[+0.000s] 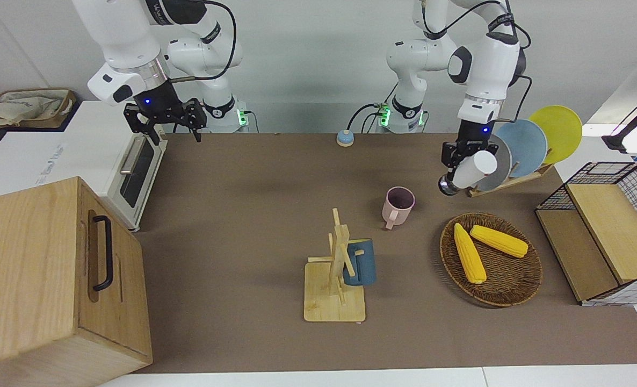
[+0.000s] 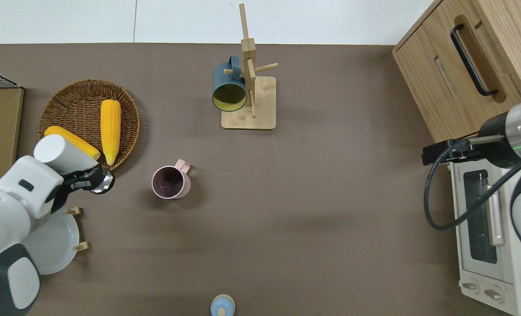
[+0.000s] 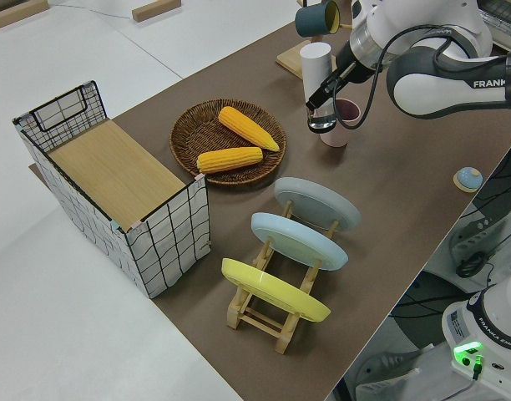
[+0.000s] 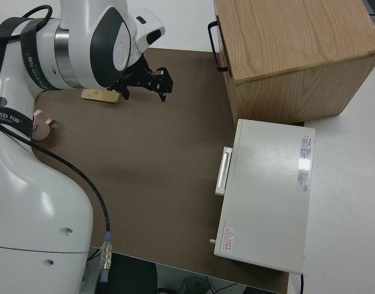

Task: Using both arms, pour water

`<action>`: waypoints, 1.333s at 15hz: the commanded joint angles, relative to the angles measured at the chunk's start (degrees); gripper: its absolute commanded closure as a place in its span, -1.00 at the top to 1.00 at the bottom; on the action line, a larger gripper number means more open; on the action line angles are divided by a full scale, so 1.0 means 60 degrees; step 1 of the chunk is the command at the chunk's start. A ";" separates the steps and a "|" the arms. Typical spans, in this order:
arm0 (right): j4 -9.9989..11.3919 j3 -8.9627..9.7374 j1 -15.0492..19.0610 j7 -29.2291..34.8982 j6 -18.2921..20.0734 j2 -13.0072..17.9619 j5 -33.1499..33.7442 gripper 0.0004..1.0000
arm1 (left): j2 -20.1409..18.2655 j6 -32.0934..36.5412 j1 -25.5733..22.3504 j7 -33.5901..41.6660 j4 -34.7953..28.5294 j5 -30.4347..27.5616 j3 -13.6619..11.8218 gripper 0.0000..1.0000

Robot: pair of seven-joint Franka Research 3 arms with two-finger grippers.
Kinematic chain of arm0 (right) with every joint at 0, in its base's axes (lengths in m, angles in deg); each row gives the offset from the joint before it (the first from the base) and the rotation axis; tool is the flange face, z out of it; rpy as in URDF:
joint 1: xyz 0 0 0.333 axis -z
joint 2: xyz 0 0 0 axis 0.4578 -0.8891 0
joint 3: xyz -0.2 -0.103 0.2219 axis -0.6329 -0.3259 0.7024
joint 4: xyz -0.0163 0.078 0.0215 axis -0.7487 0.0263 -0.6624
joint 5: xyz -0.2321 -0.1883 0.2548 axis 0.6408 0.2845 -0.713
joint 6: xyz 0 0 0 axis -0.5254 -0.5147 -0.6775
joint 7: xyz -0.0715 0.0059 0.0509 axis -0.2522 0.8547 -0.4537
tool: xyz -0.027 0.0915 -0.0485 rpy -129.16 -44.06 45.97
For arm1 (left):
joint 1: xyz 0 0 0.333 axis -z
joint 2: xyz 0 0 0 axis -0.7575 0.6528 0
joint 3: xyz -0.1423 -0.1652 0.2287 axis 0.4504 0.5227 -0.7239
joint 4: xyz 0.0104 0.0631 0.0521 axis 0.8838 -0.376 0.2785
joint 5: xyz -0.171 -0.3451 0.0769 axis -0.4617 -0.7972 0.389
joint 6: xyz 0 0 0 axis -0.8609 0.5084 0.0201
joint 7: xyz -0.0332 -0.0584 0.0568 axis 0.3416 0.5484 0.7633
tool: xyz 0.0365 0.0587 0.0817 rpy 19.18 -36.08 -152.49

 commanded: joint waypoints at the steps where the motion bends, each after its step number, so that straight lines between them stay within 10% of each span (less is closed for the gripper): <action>1: -0.0012 0.0053 0.0063 -0.0016 0.0096 0.0083 -0.0064 0.97 | 0.0071 0.0056 -0.0710 -0.0337 0.1394 0.0199 0.0055 -1.00; 12: -0.0012 0.0053 0.0063 -0.0016 0.0096 0.0068 -0.0064 0.97 | 0.1974 0.1359 -0.1576 0.0537 0.5511 0.1327 -0.0762 -1.00; 20: -0.0012 0.0053 0.0063 -0.0016 0.0096 0.0068 -0.0064 0.97 | 0.3161 0.1345 -0.2497 0.4198 0.6553 -0.0734 -0.1600 -1.00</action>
